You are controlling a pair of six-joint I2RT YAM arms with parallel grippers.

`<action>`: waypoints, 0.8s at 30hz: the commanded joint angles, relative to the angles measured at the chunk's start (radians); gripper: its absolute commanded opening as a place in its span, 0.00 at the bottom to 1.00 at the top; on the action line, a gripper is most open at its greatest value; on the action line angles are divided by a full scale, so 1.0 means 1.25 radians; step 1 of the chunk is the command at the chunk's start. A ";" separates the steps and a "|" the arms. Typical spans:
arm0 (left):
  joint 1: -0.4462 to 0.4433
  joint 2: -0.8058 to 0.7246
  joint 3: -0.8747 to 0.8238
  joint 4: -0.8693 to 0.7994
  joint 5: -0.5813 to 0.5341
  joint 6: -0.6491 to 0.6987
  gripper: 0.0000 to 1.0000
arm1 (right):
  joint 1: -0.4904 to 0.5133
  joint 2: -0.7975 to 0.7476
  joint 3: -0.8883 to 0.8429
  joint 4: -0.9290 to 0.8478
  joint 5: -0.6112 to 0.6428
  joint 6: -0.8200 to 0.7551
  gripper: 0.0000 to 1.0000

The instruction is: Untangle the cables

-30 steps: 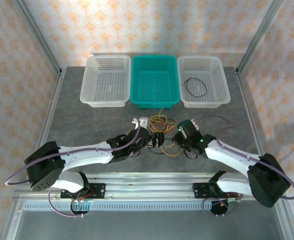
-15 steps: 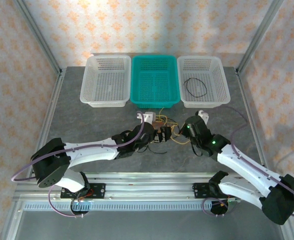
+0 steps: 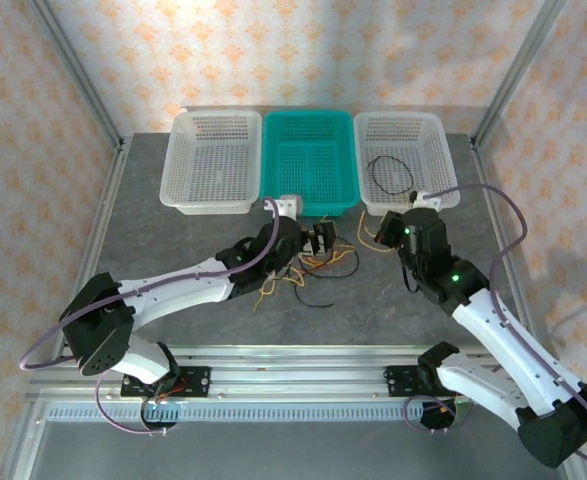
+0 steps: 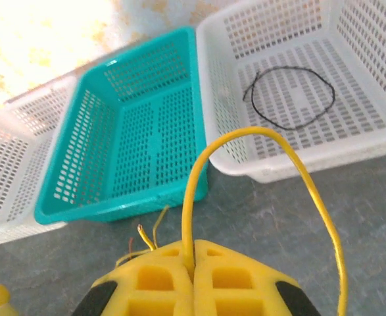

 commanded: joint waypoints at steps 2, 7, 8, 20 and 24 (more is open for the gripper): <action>0.048 -0.030 0.053 -0.034 0.000 0.073 0.98 | -0.006 0.051 0.067 0.049 -0.001 -0.031 0.00; 0.114 -0.036 0.083 -0.039 0.014 0.087 0.99 | -0.010 0.161 0.139 0.113 -0.003 -0.027 0.00; 0.125 -0.035 0.085 -0.038 0.016 0.088 0.99 | -0.010 0.186 0.151 0.127 -0.011 -0.027 0.00; 0.232 0.040 0.121 0.037 0.028 0.105 0.99 | -0.026 0.584 0.414 0.165 -0.049 0.016 0.00; 0.249 0.085 0.151 0.072 0.036 0.158 0.98 | -0.044 0.703 0.528 0.132 -0.073 0.031 0.00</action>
